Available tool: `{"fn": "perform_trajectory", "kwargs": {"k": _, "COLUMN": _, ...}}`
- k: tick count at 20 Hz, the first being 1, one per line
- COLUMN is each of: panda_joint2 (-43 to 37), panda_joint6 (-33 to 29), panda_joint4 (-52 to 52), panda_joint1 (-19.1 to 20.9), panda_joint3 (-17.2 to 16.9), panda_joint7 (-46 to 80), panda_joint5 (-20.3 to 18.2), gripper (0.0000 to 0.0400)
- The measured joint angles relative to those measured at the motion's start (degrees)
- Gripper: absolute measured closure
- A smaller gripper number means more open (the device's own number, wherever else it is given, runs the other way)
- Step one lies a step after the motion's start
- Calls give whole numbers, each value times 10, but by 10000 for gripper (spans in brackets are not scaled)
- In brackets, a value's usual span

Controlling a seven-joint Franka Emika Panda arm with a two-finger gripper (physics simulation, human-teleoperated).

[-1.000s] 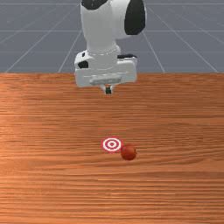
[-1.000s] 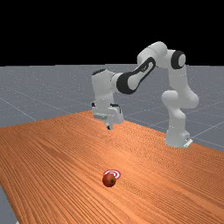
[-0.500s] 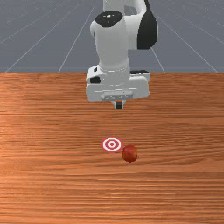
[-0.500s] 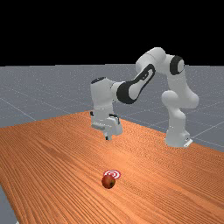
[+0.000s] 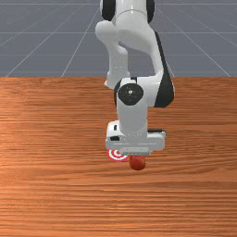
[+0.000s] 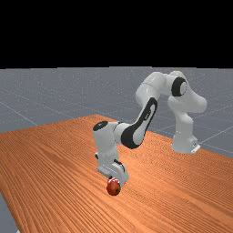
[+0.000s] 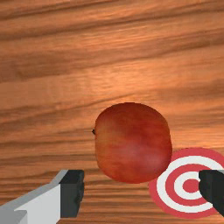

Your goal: Pick the apple to the marker

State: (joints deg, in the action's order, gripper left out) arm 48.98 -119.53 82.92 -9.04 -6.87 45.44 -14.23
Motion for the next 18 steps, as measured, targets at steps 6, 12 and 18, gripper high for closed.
{"fn": "perform_trajectory", "kwargs": {"k": 6, "panda_joint2": 37, "panda_joint6": -44, "panda_joint4": -9, "panda_joint1": -12, "panda_joint3": -2, "panda_joint7": 9, "panda_joint5": 5, "gripper": 0}}
{"fn": "perform_trajectory", "kwargs": {"k": 12, "panda_joint2": 33, "panda_joint6": -46, "panda_joint4": -2, "panda_joint1": -35, "panda_joint3": -18, "panda_joint7": 39, "panda_joint5": 22, "gripper": 111}}
{"fn": "perform_trajectory", "kwargs": {"k": 18, "panda_joint2": -35, "panda_joint6": -84, "panda_joint4": 114, "panda_joint1": -23, "panda_joint3": -35, "panda_joint7": 26, "panda_joint5": 19, "gripper": 111}}
